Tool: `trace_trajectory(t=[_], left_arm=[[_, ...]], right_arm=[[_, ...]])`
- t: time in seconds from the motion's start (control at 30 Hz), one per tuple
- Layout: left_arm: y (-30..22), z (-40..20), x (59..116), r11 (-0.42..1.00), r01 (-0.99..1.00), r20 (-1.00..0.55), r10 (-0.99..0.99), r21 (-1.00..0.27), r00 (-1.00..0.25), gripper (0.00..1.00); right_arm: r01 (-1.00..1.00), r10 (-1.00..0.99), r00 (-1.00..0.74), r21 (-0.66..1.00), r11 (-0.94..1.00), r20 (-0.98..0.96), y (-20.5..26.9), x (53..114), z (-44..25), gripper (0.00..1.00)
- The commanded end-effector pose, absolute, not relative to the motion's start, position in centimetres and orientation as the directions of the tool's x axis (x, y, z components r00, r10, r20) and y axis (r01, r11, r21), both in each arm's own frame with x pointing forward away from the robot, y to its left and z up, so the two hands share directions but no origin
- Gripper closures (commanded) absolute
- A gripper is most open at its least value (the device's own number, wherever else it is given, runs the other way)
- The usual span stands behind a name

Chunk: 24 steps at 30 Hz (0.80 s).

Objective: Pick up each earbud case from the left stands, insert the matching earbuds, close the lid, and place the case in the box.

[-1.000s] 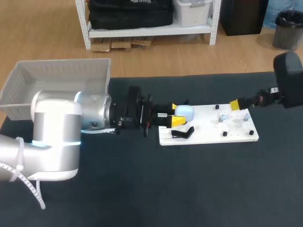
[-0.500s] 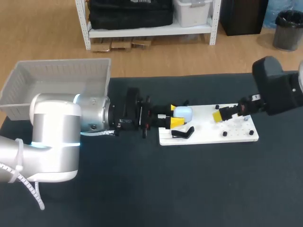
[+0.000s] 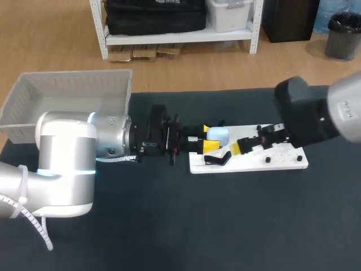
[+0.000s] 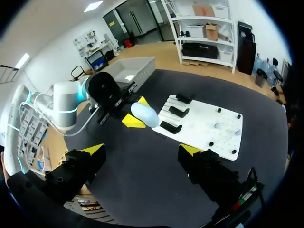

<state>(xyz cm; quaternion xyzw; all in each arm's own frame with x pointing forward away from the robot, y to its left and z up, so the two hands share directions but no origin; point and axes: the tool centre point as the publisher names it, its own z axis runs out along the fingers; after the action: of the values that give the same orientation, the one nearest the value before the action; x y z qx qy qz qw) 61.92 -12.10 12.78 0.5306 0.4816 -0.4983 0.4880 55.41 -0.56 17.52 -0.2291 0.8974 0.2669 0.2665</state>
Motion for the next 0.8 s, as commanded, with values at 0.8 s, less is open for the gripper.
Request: trace_trajectory(t=[0.8], left_arm=[[-12.1, 12.7, 61.7, -0.053, 0.998, -0.999, 0.022, 0.041, 0.042, 1.0]], right_arm=[[-0.454, -0.226, -0.802, 0.319, 0.832, -0.553, 1.1, 59.6, 14.4, 0.0]])
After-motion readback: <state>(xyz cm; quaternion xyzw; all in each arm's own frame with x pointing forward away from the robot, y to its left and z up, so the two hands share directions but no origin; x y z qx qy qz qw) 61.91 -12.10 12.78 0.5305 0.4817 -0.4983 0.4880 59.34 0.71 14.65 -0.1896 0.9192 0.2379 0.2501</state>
